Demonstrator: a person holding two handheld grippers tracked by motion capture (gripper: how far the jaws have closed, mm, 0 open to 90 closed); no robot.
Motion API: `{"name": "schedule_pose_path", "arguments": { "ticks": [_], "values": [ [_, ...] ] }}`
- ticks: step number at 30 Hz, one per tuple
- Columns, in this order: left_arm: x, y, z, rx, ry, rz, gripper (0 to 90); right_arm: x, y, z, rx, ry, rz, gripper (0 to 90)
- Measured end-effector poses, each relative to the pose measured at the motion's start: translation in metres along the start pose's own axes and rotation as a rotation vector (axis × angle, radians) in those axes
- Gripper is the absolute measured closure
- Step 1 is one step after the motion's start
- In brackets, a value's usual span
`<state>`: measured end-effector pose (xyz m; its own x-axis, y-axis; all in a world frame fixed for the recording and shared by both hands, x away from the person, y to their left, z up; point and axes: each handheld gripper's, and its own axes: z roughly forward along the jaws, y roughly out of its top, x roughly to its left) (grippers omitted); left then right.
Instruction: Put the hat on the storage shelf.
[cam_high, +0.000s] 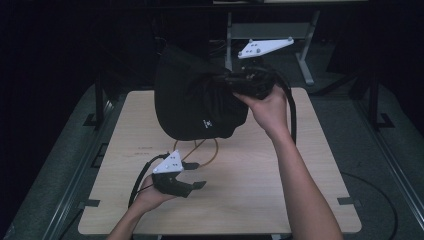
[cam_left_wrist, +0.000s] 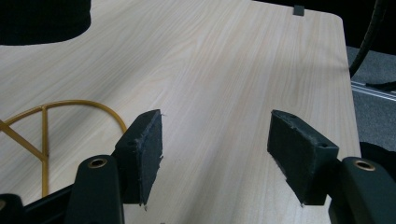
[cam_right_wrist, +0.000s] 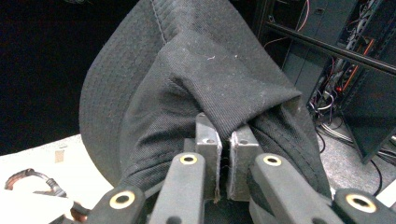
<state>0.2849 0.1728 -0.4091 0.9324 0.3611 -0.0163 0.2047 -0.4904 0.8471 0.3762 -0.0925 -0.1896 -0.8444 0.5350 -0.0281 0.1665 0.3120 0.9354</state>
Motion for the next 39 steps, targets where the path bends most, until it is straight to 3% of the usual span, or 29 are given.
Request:
{"name": "schedule_pose_path", "arguments": {
  "ticks": [20, 35, 39],
  "values": [
    [-0.002, 0.001, 0.000, -0.010, -0.010, 0.016, 35.0, -0.005, 0.033, 0.058, 0.087, 0.031, -0.014, 85.3],
    [-0.005, 0.002, 0.002, -0.002, -0.021, 0.030, 34.8, -0.009, 0.042, 0.095, 0.134, 0.038, -0.003, 85.0],
    [-0.006, 0.003, 0.003, 0.000, -0.025, 0.035, 34.8, -0.007, 0.046, 0.111, 0.175, 0.037, -0.008, 84.9]
  ]
}}
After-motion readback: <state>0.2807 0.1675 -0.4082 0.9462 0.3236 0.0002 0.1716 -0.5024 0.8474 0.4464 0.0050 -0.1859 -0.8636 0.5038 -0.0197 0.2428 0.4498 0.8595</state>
